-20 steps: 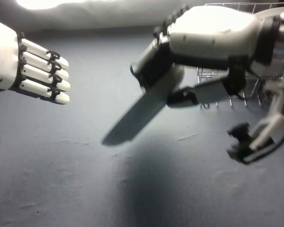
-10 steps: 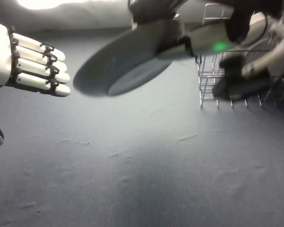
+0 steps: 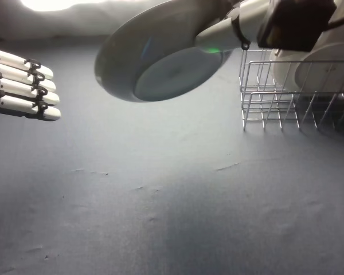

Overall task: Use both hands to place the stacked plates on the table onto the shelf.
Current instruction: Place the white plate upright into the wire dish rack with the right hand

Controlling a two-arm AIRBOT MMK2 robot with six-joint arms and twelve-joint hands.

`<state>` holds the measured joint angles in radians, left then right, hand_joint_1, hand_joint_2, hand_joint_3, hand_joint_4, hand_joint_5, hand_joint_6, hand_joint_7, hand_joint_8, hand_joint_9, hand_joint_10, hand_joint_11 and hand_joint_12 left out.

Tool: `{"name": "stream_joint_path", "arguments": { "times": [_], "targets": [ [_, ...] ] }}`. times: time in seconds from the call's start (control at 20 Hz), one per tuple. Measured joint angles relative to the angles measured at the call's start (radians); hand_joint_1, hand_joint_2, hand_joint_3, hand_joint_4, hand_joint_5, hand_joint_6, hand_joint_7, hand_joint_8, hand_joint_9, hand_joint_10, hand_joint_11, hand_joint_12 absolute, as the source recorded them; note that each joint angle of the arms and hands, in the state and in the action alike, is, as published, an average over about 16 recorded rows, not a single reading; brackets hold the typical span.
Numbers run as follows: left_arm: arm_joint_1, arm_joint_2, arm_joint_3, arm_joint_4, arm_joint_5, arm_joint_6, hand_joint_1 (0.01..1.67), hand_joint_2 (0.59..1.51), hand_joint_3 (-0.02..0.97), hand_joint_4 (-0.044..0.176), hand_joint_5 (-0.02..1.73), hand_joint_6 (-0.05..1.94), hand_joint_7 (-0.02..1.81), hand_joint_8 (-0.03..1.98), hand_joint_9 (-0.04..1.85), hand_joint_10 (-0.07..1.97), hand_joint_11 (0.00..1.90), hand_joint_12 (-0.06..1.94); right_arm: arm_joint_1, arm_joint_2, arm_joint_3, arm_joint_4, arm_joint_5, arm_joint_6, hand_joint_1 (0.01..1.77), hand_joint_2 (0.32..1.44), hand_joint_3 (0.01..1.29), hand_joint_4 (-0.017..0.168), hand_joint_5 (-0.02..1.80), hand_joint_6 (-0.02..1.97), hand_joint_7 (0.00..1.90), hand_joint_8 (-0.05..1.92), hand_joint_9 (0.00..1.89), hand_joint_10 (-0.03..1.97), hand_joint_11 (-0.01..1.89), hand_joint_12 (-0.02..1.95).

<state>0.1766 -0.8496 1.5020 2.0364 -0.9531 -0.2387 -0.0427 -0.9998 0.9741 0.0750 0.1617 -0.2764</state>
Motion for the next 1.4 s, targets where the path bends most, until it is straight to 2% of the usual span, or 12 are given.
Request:
{"name": "stream_joint_path", "arguments": {
  "times": [0.25, 0.5, 1.1, 1.4],
  "targets": [
    [0.040, 0.006, 0.005, -0.047, 0.021, 0.048, 0.01, 1.067, 0.019, 0.002, 0.02, 0.02, 0.02, 0.01, 0.02, 0.01, 0.02, 0.01, 0.014, 0.013, 0.001, 0.115, -0.056, 0.016, 1.40, 1.05, 0.01, -0.008, 0.86, 1.03, 0.98, 0.94, 0.91, 1.18, 0.84, 1.28],
    [0.056, 0.010, 0.000, -0.077, 0.031, 0.081, 0.01, 1.067, 0.020, 0.002, 0.02, 0.02, 0.02, 0.01, 0.02, 0.01, 0.02, 0.01, 0.016, 0.035, 0.004, 0.176, -0.081, 0.029, 1.40, 1.05, 0.01, -0.008, 0.85, 1.03, 0.98, 0.94, 0.90, 1.19, 0.84, 1.29],
    [0.056, 0.013, 0.005, -0.065, 0.035, 0.069, 0.01, 1.068, 0.019, 0.002, 0.02, 0.02, 0.02, 0.01, 0.02, 0.01, 0.02, 0.01, 0.014, 0.135, 0.013, 0.184, -0.098, 0.037, 1.40, 1.07, 0.01, -0.008, 0.81, 1.05, 0.95, 0.97, 0.87, 1.23, 0.82, 1.31],
    [0.048, 0.012, 0.007, -0.058, 0.031, 0.057, 0.01, 1.068, 0.019, 0.002, 0.02, 0.02, 0.02, 0.01, 0.02, 0.01, 0.02, 0.01, -0.014, 0.183, 0.014, 0.155, -0.101, 0.036, 1.40, 1.08, 0.01, -0.008, 0.80, 1.06, 0.95, 0.96, 0.87, 1.23, 0.82, 1.30]
  ]
}}
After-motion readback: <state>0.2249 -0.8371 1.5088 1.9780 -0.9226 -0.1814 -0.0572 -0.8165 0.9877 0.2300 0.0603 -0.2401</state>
